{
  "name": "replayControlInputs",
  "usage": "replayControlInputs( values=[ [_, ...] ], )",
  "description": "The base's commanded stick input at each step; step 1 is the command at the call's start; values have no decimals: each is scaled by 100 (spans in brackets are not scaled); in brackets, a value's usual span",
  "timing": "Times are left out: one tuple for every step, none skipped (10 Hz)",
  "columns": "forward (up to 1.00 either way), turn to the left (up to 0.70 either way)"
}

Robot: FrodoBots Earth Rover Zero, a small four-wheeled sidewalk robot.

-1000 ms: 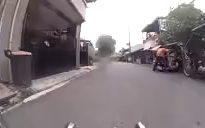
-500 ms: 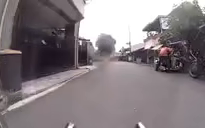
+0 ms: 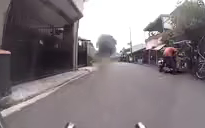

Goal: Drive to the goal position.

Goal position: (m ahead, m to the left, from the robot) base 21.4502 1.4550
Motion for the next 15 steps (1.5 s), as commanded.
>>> replayControlInputs(
  values=[
    [70,1],
    [70,1],
    [70,1],
    [70,1],
    [70,1],
    [70,2],
    [70,13],
    [70,14],
    [70,14],
    [70,14],
    [70,14],
    [70,14],
    [70,11],
    [70,0],
    [70,0]
  ],
)
